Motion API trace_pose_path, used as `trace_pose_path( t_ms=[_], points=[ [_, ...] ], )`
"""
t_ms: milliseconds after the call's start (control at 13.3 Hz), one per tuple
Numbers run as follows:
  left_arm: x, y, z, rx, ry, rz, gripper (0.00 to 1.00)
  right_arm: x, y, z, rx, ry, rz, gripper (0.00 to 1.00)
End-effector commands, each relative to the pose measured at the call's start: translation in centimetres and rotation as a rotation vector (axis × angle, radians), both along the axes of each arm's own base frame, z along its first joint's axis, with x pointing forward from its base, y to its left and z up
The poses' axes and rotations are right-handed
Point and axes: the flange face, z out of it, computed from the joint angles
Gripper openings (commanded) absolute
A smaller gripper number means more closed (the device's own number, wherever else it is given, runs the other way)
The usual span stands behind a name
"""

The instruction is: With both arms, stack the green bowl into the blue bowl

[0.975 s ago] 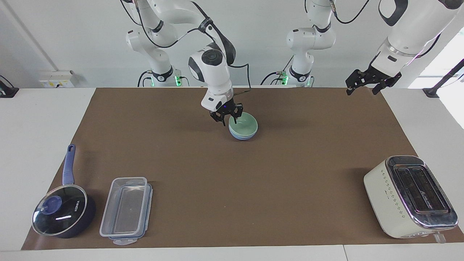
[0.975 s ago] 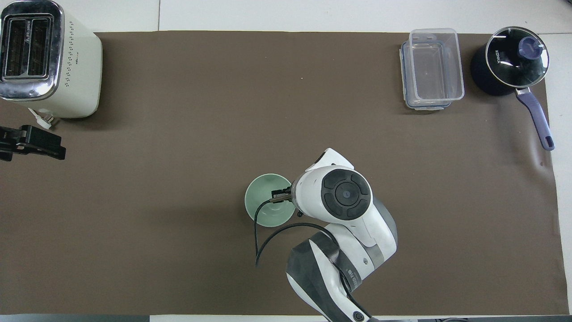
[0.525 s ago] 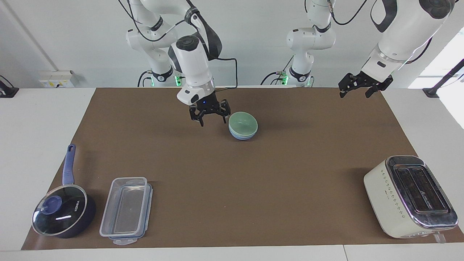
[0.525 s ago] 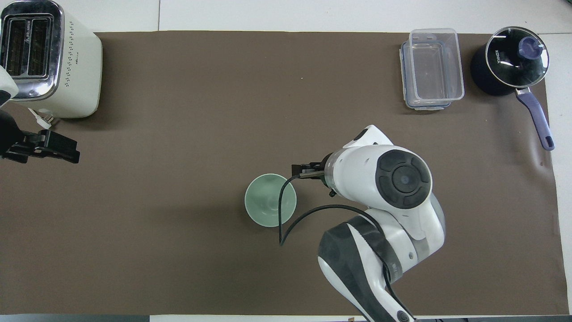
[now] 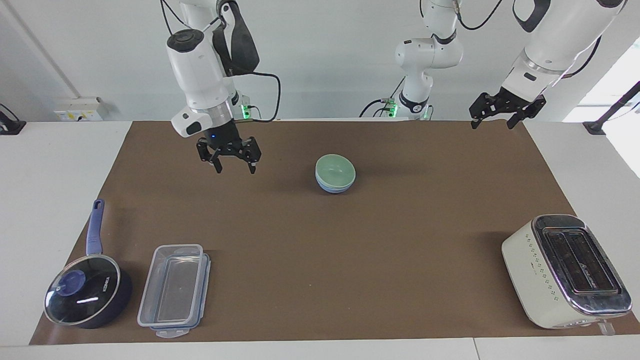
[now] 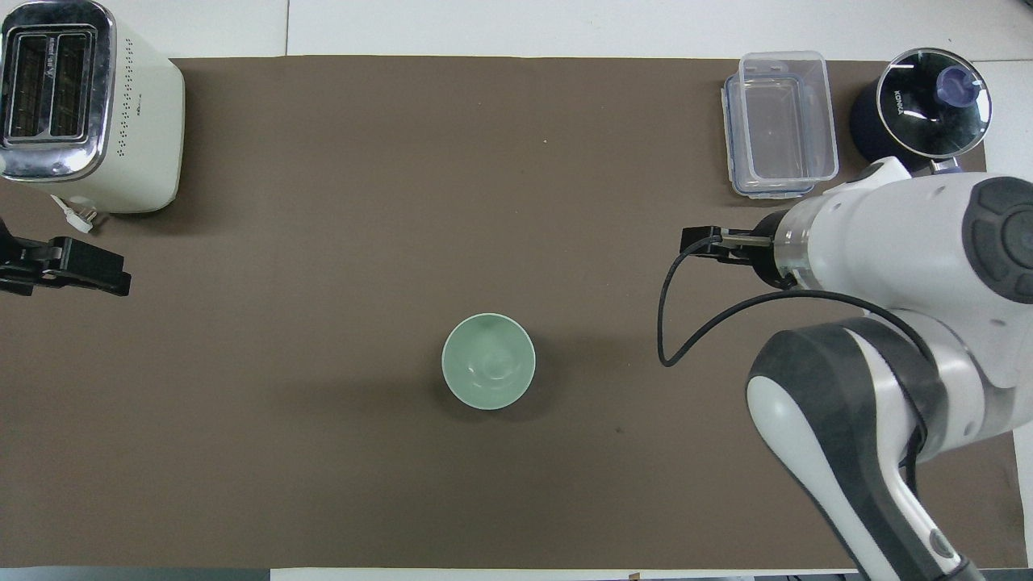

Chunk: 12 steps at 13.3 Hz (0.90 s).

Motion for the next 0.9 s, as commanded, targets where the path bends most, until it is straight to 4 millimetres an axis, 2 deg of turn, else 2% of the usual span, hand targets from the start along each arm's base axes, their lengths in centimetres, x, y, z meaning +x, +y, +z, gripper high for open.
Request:
trace_pose_path(
  t_ms=[0,150,225,375,450,600,825],
  points=[
    [-0.7,0.2,0.1,0.005,0.003,0.005,1.00,0.2,-2.5,3.9,-0.039,0.045,-0.018,1.00],
    [-0.7,0.0,0.1,0.005,0.003,0.003,1.00,0.3,-5.5,6.0,-0.049,0.078,0.009,1.00],
    [-0.8,0.0,0.1,0.005,0.004,0.004,1.00,0.3,-7.8,6.7,-0.053,0.097,0.032,1.00],
    [-0.7,0.3,0.1,0.005,0.006,0.011,1.00,-0.1,-10.0,8.1,-0.058,0.130,0.075,1.00],
    [-0.7,0.3,0.1,0.005,0.006,0.011,1.00,-0.4,-11.9,8.3,-0.065,0.157,0.076,1.00],
    [-0.7,0.4,0.1,0.005,0.006,0.012,1.00,-1.2,-14.4,9.1,-0.121,0.172,0.103,1.00],
    [-0.7,0.5,0.1,0.006,0.003,0.014,1.00,-1.8,-16.8,9.5,-0.139,0.191,0.119,1.00]
  ],
)
